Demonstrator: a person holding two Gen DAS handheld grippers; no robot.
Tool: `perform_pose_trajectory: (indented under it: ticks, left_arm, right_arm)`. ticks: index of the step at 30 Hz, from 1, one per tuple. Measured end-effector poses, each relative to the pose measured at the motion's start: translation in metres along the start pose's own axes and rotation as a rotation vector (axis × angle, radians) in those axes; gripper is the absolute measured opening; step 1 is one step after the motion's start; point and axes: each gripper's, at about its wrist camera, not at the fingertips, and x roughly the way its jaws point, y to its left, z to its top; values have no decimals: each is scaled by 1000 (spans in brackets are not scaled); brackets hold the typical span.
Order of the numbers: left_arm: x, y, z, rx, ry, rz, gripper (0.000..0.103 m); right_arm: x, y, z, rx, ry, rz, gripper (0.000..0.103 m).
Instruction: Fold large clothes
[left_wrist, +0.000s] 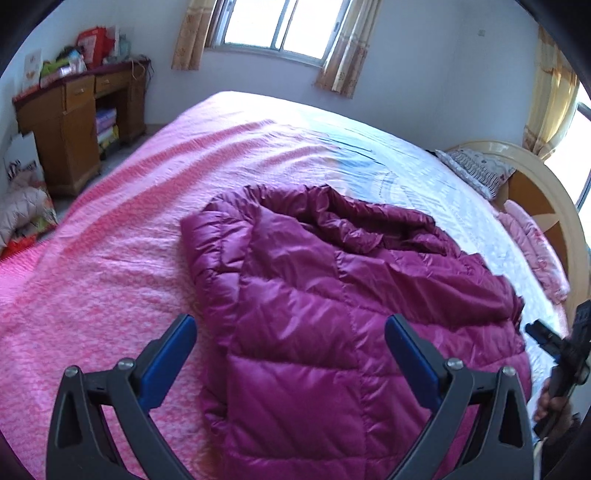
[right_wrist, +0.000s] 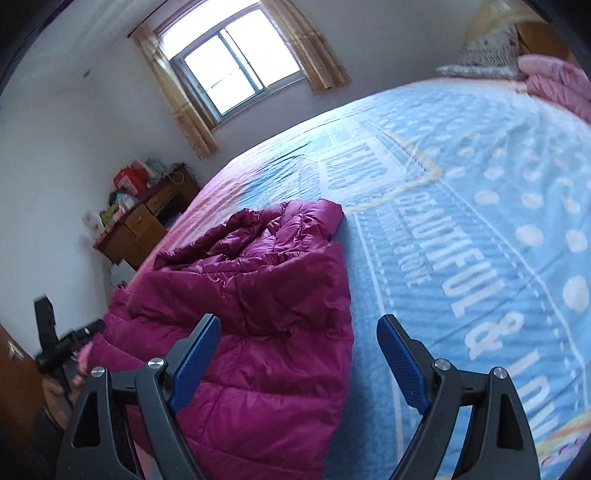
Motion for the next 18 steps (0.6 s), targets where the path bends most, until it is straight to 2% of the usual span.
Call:
perform_pose_trajectory:
  ticks: [6,9,11,12,14,15,16,17,18]
  left_arm:
    - [22,3,16,-22,37,-13,103]
    - [36,7,18,-61,90,-21,94]
    - [38,6,14,-45,88,-5,75]
    - [36,4,11,-27,80,5,70]
    - [29,-3,3,23,48,17,52]
    - [24,-6,0,42,30,29,48]
    - [18,-9,-2,55,9,40,38]
    - [10,-12,-6,65,-23,45,29]
    - [3,-13,-9,70,-51,43,26]
  right_arm:
    - [17,11,3,-76,41,-16,87]
    - [25,8,5,-56,61,1,87]
    - [30,6,7,-44,62,4,87]
    - [32,6,8,-41,62,13,87]
    - [35,8,9,-40,60,37,85]
    - [37,9,9,-42,63,45,73]
    - [39,11,9,-47,73,45,49]
    - [42,13,8,-54,89,31,37]
    - [43,14,7,-59,90,17,29]
